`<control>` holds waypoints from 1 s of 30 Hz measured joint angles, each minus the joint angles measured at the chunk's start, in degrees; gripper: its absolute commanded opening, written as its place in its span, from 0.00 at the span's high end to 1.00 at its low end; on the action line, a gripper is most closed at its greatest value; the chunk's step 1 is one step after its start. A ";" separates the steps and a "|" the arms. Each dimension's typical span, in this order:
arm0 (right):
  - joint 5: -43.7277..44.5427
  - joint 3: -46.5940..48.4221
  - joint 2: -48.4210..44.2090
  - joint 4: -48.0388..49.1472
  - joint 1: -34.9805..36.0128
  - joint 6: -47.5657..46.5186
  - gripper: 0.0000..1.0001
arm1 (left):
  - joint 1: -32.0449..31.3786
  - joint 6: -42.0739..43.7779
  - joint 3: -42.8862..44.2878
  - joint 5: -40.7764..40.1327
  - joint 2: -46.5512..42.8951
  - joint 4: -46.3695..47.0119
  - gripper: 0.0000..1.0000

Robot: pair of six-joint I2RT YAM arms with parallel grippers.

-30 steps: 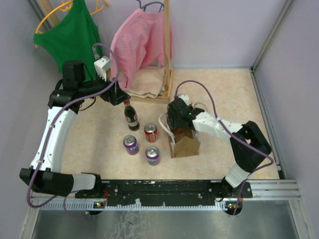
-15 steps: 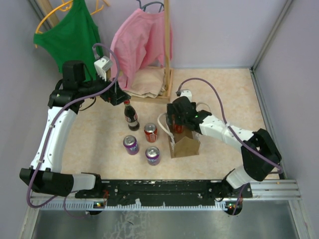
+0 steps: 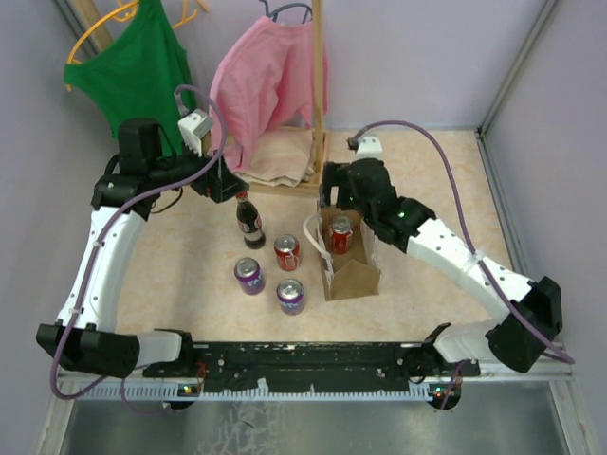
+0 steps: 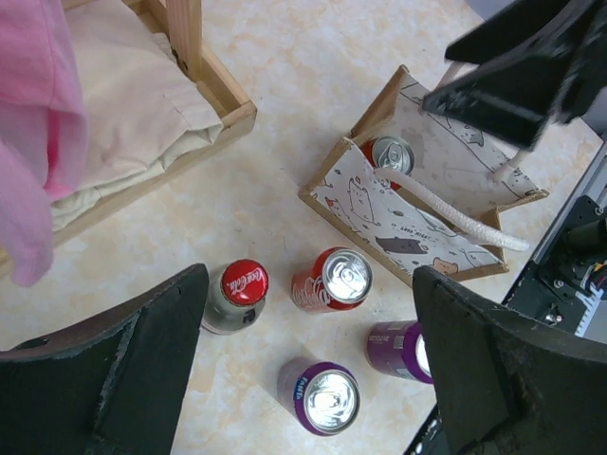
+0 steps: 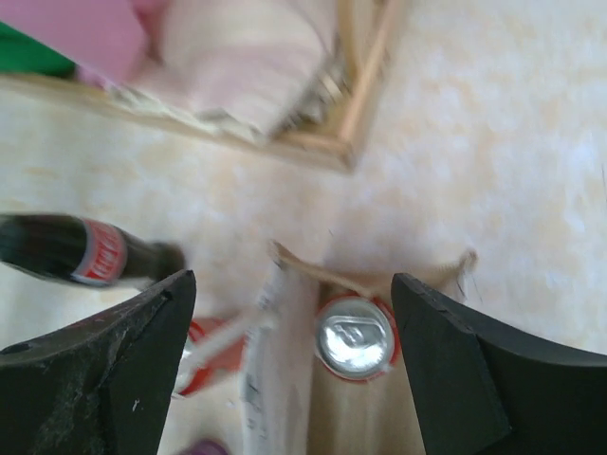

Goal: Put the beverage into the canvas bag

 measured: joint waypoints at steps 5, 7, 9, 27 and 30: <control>-0.22 14.84 4.13 -0.81 3.76 -5.16 0.17 | 2.29 -3.54 -5.31 -0.74 -2.12 1.64 0.06; -0.39 21.11 7.48 -0.31 6.54 -8.17 0.17 | 4.94 -5.29 -7.93 -1.16 -2.97 2.34 0.06; -0.66 25.40 10.67 -0.46 8.98 -10.93 0.16 | 7.28 -6.82 -9.84 -1.62 -3.61 2.84 0.06; -6.27 38.56 36.26 -23.47 14.47 -15.63 0.15 | 12.33 -10.03 -15.96 -6.64 -9.25 3.61 0.05; -6.49 38.32 36.26 -24.35 14.60 -14.91 0.14 | 12.33 -10.05 -16.02 -6.67 -9.22 3.61 0.05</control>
